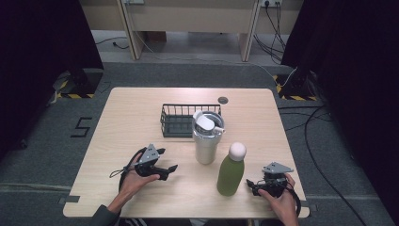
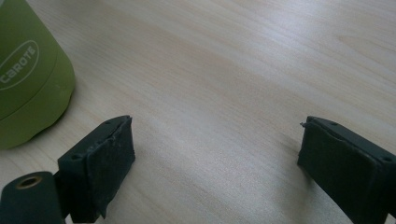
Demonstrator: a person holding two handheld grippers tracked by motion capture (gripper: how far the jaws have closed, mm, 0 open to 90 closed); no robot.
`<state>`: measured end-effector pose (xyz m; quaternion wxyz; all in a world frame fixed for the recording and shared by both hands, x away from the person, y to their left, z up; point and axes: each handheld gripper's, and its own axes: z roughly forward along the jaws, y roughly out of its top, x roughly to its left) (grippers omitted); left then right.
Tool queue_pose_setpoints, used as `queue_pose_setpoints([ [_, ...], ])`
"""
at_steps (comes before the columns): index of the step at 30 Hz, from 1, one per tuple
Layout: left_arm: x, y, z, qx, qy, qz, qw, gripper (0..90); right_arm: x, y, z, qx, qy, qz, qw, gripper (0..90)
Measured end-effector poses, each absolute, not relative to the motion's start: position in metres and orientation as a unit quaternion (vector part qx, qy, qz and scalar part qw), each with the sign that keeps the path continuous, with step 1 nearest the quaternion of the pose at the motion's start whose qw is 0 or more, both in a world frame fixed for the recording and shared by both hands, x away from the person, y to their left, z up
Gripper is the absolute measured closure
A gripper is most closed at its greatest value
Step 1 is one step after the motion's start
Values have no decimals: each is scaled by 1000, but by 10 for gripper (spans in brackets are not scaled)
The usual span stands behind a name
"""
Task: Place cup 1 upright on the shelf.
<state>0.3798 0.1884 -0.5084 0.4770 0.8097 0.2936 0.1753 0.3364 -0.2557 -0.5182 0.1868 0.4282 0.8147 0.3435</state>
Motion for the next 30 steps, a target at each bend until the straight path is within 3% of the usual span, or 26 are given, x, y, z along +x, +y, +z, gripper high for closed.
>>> queue_pose_setpoints([
  [30, 403, 140, -495, 790, 248, 174, 534, 151, 337, -256, -518, 428, 815, 343, 187, 102],
])
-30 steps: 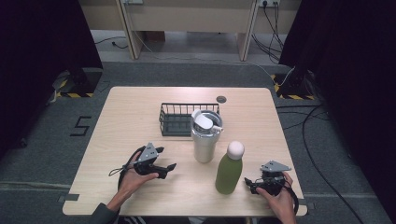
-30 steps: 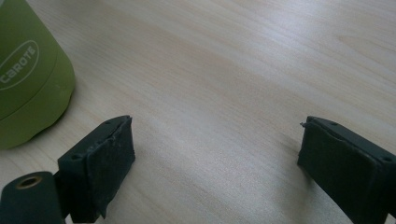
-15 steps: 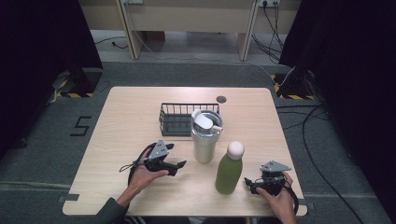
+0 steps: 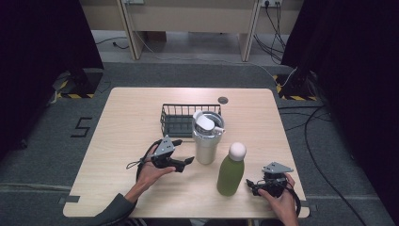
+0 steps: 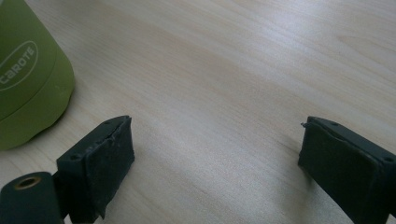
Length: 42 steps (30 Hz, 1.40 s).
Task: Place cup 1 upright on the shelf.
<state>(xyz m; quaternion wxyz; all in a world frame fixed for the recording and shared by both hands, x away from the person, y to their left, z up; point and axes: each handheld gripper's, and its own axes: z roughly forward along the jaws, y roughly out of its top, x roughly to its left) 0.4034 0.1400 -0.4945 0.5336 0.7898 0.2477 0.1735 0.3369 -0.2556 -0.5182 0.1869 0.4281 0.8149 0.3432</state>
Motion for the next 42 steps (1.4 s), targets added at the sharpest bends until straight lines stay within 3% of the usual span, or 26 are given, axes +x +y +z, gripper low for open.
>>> queue_pose_setpoints([
  [28, 416, 99, -493, 777, 215, 177, 564, 153, 337, -255, -518, 429, 815, 343, 186, 101],
  [42, 423, 87, -501, 763, 219, 180, 581, 106, 337, -255, -518, 429, 815, 343, 186, 101],
])
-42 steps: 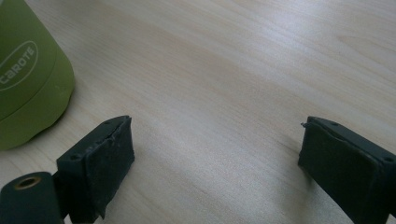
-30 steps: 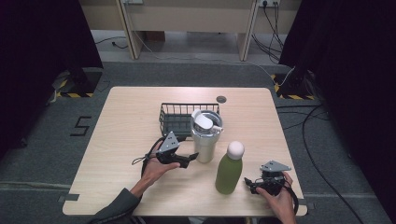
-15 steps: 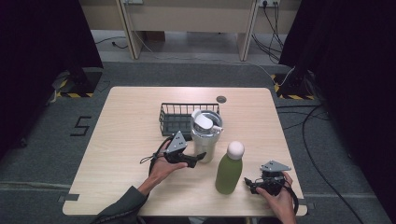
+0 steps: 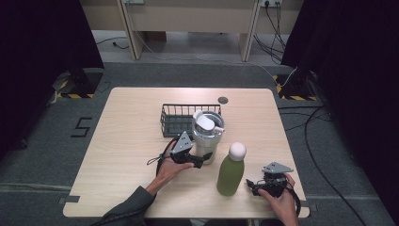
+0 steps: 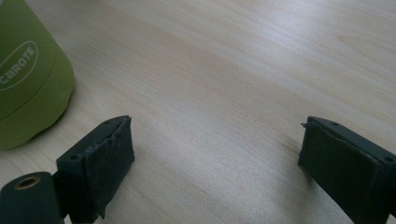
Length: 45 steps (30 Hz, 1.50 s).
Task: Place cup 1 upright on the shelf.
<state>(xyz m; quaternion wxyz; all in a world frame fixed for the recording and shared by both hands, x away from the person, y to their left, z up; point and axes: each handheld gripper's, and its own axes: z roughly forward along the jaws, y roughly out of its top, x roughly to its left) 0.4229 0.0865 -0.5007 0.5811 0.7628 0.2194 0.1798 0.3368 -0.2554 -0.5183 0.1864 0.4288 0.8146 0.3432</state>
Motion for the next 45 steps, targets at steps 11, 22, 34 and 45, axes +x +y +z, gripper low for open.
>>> queue_pose_setpoints([
  [11, 425, 84, -505, 751, 221, 177, 597, 100, 337, -255, -518, 429, 815, 343, 186, 101],
  [22, 429, 76, -507, 737, 239, 170, 609, 90, 337, -255, -518, 429, 815, 343, 186, 101],
  [34, 430, 73, -511, 723, 245, 172, 623, 89, 337, -255, -518, 429, 815, 343, 186, 100],
  [45, 430, 72, -512, 720, 241, 175, 627, 97, 337, -255, -518, 428, 815, 343, 186, 99],
])
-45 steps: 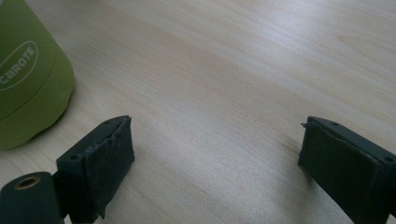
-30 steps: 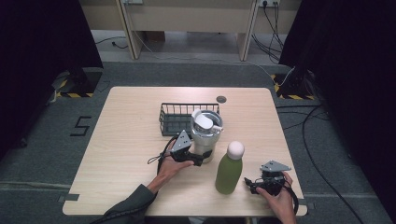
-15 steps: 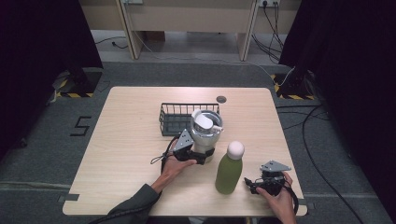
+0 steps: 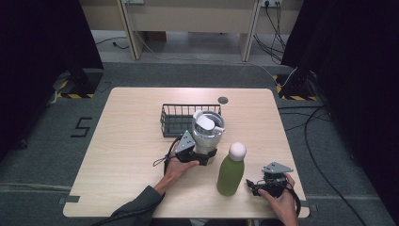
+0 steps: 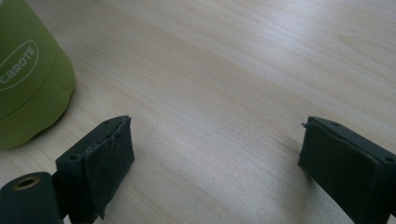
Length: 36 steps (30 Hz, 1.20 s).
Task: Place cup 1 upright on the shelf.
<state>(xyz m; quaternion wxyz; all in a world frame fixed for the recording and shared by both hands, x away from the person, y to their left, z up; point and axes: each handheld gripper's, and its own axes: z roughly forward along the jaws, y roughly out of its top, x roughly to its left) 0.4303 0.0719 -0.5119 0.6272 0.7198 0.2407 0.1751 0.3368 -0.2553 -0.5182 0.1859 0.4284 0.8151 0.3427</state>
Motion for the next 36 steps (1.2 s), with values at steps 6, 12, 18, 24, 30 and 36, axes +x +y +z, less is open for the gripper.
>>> queue_pose_setpoints([
  [6, 429, 72, -513, 715, 237, 184, 632, 107, 337, -255, -518, 428, 815, 342, 186, 99],
  [12, 428, 74, -513, 714, 240, 181, 633, 109, 337, -255, -518, 428, 815, 342, 186, 98],
  [18, 431, 79, -511, 712, 251, 165, 635, 110, 337, -255, -518, 429, 815, 342, 185, 98],
  [24, 427, 77, -506, 720, 238, 171, 630, 111, 337, -255, -518, 428, 815, 342, 186, 98],
  [30, 425, 78, -498, 719, 229, 177, 632, 111, 337, -255, -518, 428, 815, 342, 186, 98],
  [36, 428, 84, -487, 716, 235, 173, 634, 110, 337, -255, -518, 429, 815, 342, 186, 98],
])
